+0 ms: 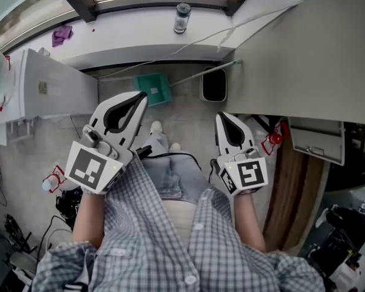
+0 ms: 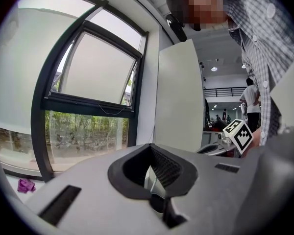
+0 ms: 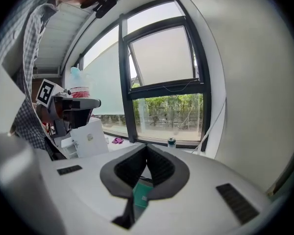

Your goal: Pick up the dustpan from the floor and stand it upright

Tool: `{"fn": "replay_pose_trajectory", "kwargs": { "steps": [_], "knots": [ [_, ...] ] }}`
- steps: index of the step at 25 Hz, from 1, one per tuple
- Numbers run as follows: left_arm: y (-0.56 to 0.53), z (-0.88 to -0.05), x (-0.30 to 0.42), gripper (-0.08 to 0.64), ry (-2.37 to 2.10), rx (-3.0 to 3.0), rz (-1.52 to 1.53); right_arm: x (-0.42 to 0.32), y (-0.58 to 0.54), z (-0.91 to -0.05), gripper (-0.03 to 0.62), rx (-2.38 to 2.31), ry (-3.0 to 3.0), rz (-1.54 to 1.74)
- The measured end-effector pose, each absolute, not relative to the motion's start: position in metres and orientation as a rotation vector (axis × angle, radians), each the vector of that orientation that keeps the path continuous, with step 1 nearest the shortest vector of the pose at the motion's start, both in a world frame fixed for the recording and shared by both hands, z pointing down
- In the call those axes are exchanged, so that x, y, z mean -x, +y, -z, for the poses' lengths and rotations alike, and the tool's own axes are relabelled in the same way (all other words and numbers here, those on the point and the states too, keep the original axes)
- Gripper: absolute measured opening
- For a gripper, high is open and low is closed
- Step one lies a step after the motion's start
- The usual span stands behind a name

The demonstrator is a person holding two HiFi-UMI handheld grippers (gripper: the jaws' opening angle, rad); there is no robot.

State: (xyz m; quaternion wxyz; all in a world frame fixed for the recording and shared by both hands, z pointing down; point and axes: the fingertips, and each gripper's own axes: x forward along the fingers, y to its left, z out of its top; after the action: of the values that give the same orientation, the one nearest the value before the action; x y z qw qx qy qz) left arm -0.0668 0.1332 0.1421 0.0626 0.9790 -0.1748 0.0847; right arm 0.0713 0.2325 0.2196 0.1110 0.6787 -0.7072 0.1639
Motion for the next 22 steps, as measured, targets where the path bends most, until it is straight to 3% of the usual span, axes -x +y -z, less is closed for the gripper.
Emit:
{"fn": "replay_pose_trajectory", "kwargs": {
  "steps": [11,22],
  "knots": [
    [0.08,-0.131,0.072,0.006,-0.462,-3.003,-0.123,-0.071,0.189,-0.216,0.006,-2.063,-2.008,-0.442],
    [0.053,-0.149,0.078,0.006,-0.524,-2.96,-0.196,-0.08,0.163,-0.235,0.006,-2.017,-1.985,-0.51]
  ]
}}
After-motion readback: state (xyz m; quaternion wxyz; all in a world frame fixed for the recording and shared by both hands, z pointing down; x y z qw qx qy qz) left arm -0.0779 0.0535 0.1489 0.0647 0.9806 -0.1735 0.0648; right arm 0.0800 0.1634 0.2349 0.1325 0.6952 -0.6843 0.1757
